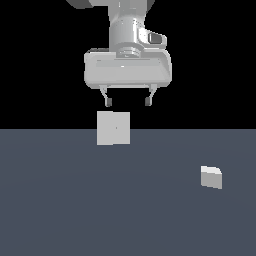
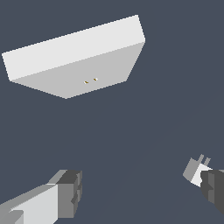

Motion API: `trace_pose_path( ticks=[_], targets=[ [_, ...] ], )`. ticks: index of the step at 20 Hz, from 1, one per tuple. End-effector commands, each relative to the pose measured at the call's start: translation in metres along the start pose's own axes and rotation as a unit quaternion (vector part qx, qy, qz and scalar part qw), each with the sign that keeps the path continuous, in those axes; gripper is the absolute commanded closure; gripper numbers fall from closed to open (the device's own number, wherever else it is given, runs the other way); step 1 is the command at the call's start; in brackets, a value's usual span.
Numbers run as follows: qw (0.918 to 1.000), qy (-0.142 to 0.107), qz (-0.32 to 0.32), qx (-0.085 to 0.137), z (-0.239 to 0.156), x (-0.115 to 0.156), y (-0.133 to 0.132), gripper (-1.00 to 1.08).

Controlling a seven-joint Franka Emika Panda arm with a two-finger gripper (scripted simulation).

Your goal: Plug the charger into the wall socket.

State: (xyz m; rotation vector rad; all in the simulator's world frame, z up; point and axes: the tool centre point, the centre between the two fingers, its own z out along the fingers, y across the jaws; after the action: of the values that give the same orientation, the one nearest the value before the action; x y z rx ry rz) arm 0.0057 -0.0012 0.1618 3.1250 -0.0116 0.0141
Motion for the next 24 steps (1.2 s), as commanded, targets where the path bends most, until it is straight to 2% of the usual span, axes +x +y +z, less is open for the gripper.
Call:
trace_pose_path(
  ticks=[1,12,18,24],
  targets=[
    [1.0,0.0,0.0,0.0,0.0,0.0,0.0,-0.92],
    [0.9995,0.017,0.024,-0.004,0.009,-0.006,0.016,-0.92],
    [0.9974,0.042,0.058,-0.009,0.023,-0.015,0.038,-0.92],
    [0.9919,0.074,0.103,-0.015,0.041,-0.028,0.067,-0.92]
  ],
)
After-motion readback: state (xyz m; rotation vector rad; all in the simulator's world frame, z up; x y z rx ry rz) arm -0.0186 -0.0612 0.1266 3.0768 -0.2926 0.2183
